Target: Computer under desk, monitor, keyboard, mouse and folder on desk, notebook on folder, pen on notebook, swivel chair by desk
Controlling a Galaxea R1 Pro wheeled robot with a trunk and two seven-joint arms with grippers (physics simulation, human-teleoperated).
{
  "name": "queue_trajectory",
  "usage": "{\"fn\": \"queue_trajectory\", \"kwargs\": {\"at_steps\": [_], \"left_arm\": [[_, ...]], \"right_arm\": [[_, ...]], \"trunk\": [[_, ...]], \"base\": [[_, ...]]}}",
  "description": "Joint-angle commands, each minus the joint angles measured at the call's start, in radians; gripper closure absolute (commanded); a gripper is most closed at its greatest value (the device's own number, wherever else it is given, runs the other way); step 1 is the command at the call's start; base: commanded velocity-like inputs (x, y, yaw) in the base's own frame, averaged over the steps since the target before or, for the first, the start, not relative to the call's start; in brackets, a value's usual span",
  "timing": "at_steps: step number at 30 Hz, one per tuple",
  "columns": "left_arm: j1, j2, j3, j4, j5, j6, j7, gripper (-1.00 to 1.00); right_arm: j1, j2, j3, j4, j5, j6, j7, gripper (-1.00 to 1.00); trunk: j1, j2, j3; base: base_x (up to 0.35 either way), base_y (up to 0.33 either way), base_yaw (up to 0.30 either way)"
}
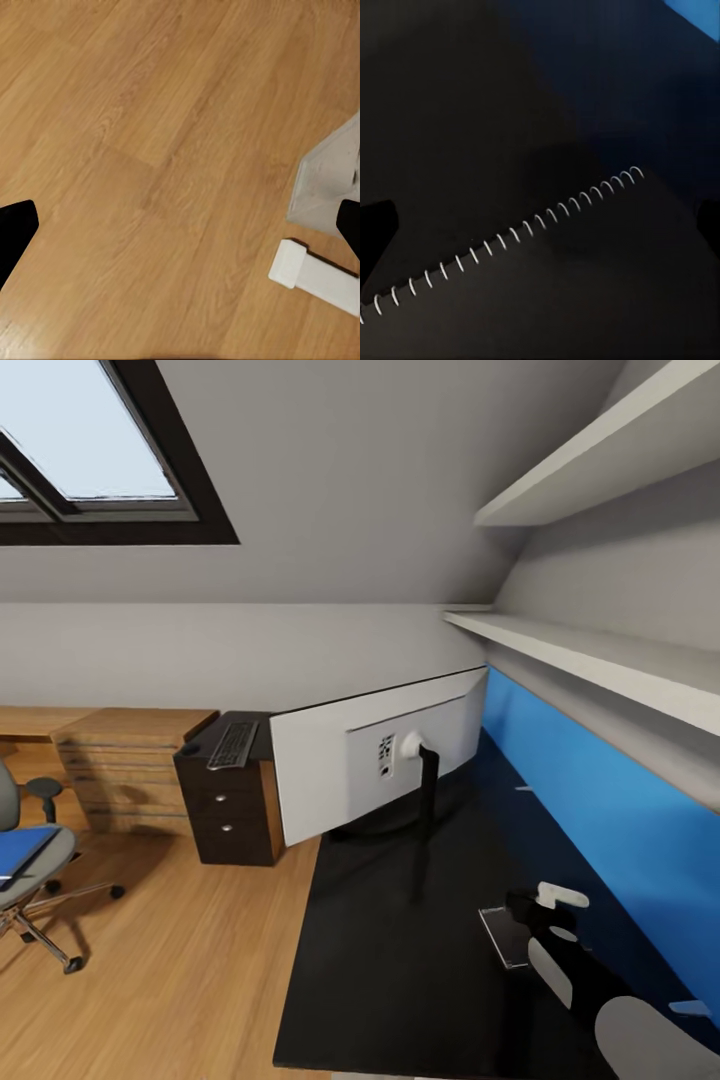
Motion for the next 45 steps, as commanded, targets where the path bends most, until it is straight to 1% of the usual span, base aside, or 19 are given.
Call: {"fn": "queue_trajectory", "kwargs": {"at_steps": [1, 4, 7, 10, 12, 15, 21, 23, 25, 27, 30, 34, 45], "left_arm": [[0.000, 0.002, -0.006, -0.001, 0.011, -0.007, 0.006, -1.00], [0.000, 0.004, -0.005, -0.001, 0.011, -0.006, 0.006, -1.00], [0.000, 0.005, 0.001, -0.001, 0.012, -0.006, 0.006, -1.00], [0.000, 0.003, 0.024, -0.001, 0.012, -0.006, 0.005, -1.00], [0.000, 0.003, 0.034, -0.001, 0.012, -0.006, 0.004, -1.00], [0.000, 0.003, 0.040, -0.001, 0.012, -0.006, 0.004, -1.00], [0.000, 0.006, 0.051, -0.007, 0.014, -0.006, -0.002, -1.00], [0.000, 0.007, 0.079, -0.011, 0.015, -0.006, -0.004, -1.00], [0.000, 0.005, 0.118, -0.017, 0.016, -0.005, -0.006, -1.00], [0.000, 0.005, 0.143, -0.039, 0.016, -0.005, -0.006, -1.00], [0.000, 0.005, 0.163, -0.086, 0.017, -0.004, -0.006, -1.00], [0.000, 0.006, 0.171, -0.106, 0.017, -0.002, -0.005, -1.00], [0.000, 0.006, 0.172, -0.113, 0.014, 0.000, -0.004, -1.00]], "right_arm": [[-0.001, -0.001, 0.008, 0.000, -0.005, -0.004, -0.008, -1.00], [-0.001, 0.000, 0.009, 0.001, 0.027, 0.002, -0.014, -1.00], [-0.001, 0.001, 0.010, 0.002, 0.047, 0.003, -0.015, -1.00], [-0.001, 0.003, 0.011, 0.008, 0.063, 0.003, -0.015, -1.00], [-0.001, 0.004, 0.012, 0.010, 0.068, 0.003, -0.015, -1.00], [-0.001, 0.005, 0.013, 0.012, 0.071, 0.003, -0.015, -1.00], [-0.001, 0.005, 0.013, 0.013, 0.073, 0.013, -0.016, -1.00], [-0.001, 0.004, 0.012, 0.013, 0.073, 0.054, -0.015, -1.00], [-0.001, 0.003, 0.011, 0.012, 0.072, 0.102, -0.015, -1.00], [-0.001, 0.003, 0.011, 0.011, 0.072, 0.122, -0.015, -1.00], [-0.001, 0.003, 0.010, 0.011, 0.072, 0.136, -0.016, -1.00], [-0.001, 0.003, 0.010, 0.012, 0.072, 0.142, -0.016, -1.00], [-0.001, 0.003, 0.010, 0.012, 0.072, 0.144, -0.015, -1.00]], "trunk": [[0.001, -0.001, -0.001], [0.001, -0.001, -0.001], [0.001, -0.001, -0.001], [0.001, -0.001, -0.001], [0.001, -0.001, -0.001], [0.001, -0.001, -0.001], [0.001, -0.001, -0.001], [0.001, -0.001, -0.001], [0.001, -0.001, -0.001], [0.001, -0.001, -0.001], [0.001, -0.001, -0.001], [0.016, -0.029, -0.013], [0.058, -0.106, -0.048]], "base": [[0.219, 0.000, 0.000], [0.100, 0.000, 0.000], [0.034, 0.000, 0.000], [0.070, 0.000, 0.000], [0.220, 0.000, 0.000], [0.212, 0.000, 0.000], [0.051, 0.000, 0.000], [0.009, 0.000, 0.000], [0.004, 0.000, 0.000], [0.002, 0.000, 0.000], [0.000, 0.000, 0.000], [0.000, 0.000, 0.000], [0.000, 0.000, 0.000]]}}
